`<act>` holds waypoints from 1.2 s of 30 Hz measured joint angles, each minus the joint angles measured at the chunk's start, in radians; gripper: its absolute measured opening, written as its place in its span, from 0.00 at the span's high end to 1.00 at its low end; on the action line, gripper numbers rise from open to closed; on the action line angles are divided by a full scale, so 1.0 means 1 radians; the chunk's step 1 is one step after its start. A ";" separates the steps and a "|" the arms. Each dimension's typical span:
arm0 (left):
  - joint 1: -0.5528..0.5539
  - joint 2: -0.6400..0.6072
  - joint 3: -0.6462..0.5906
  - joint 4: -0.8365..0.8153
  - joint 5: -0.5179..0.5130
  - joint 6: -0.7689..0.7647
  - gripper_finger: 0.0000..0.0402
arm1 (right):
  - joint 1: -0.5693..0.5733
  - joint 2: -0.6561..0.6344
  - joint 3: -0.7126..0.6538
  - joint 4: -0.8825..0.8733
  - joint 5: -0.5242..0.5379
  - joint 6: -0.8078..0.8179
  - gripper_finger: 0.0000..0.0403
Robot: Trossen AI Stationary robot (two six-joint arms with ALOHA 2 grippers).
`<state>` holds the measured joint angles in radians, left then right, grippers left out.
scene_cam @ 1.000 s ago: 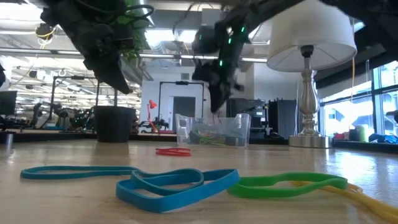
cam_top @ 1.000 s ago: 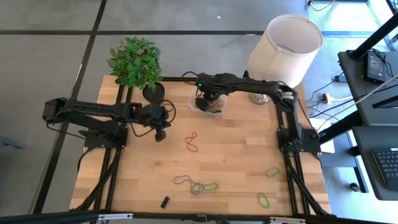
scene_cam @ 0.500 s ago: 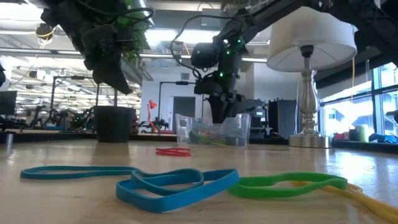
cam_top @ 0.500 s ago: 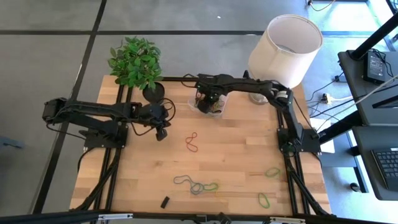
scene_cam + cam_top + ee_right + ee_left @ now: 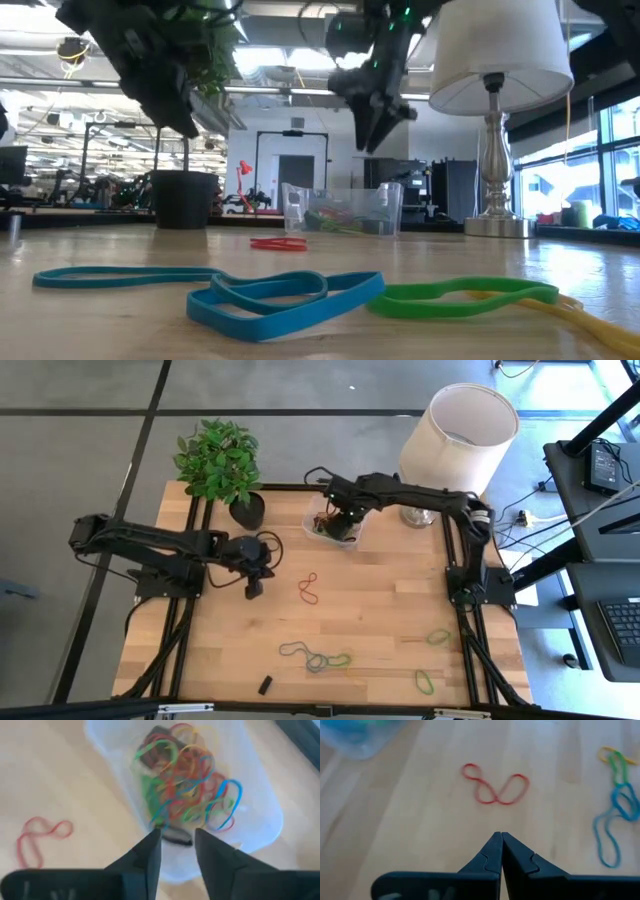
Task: Pick and place rubber bands into bin
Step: Put the blue rubber band into the transparent bin
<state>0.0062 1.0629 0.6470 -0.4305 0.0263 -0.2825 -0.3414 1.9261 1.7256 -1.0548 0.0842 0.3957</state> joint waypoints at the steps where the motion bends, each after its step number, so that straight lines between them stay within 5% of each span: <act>1: -0.019 0.004 0.009 -0.005 -0.002 0.000 1.00 | 0.015 -0.015 0.000 -0.013 0.000 0.013 0.71; 7: -0.152 0.076 0.089 -0.114 -0.069 -0.002 1.00 | 0.119 -0.130 -0.105 0.015 0.002 0.114 0.82; 23: -0.407 0.514 0.435 -0.207 -0.220 -0.075 1.00 | 0.477 -0.504 -0.699 0.222 0.020 0.443 0.99; 36: -0.436 0.844 0.731 -0.202 -0.099 -0.096 0.93 | 0.676 -0.596 -0.889 0.262 0.020 0.517 0.99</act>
<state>-0.4303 1.9071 1.3779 -0.6324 -0.0723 -0.3789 0.3344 1.3300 0.8363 -0.7925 0.1041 0.9129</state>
